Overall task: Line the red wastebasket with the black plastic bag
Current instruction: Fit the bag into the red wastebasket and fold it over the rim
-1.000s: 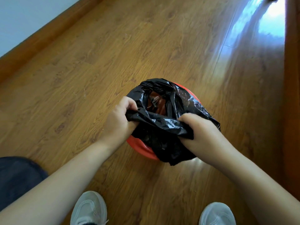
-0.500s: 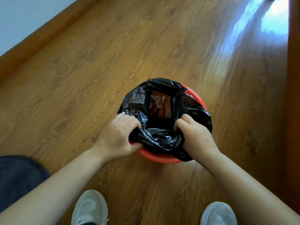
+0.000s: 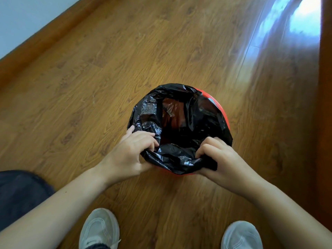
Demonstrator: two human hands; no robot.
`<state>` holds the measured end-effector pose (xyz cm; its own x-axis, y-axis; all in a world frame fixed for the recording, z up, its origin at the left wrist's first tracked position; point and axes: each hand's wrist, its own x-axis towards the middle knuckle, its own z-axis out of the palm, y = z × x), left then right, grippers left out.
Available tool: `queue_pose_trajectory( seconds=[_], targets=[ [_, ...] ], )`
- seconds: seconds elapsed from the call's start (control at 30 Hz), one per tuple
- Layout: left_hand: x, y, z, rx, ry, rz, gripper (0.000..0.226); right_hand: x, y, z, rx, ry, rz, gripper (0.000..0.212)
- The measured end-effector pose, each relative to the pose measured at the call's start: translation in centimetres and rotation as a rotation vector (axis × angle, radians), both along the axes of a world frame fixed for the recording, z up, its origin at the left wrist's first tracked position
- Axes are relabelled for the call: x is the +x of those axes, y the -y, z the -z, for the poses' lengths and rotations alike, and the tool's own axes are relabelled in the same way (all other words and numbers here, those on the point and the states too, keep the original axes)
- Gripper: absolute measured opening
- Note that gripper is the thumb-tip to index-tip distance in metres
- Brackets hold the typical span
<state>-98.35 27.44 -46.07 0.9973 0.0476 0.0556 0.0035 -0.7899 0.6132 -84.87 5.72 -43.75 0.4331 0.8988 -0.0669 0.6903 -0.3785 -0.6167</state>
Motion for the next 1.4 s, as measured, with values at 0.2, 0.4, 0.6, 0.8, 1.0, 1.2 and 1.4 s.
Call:
queue_pose_trajectory(
  seconds=[0.2, 0.4, 0.6, 0.8, 1.0, 1.2, 1.4],
  targets=[
    [-0.2, 0.2, -0.4, -0.073, -0.007, -0.036, 0.032, 1.0, -0.9, 0.3, 0.091, 0.006, 0.112, 0.031],
    [0.3, 0.5, -0.2, -0.061, 0.061, -0.121, 0.045, 1.0, -2.4, 1.6, 0.066, 0.193, 0.151, 0.033],
    [0.6, 0.4, -0.2, -0.004, -0.011, -0.127, 0.04, 0.6, -0.5, 1.2, 0.068, 0.183, 0.071, 0.02],
    [-0.5, 0.5, -0.9, 0.134, 0.014, -0.033, 0.016, -0.1, 2.1, 0.2, 0.11, 0.168, 0.003, 0.013],
    [-1.7, 0.5, -1.5, 0.043, 0.02, -0.147, 0.018, -0.7, 2.7, -1.1, -0.049, 0.185, -0.138, 0.015],
    [-2.7, 0.5, -1.4, 0.115, 0.004, -0.246, 0.046, -0.6, 3.2, -1.3, -0.117, 0.112, -0.137, 0.031],
    [-2.4, 1.4, -0.6, 0.054, -0.001, -0.533, 0.019, -1.0, 3.3, -0.4, -0.102, 0.103, -0.117, 0.02]
  ],
)
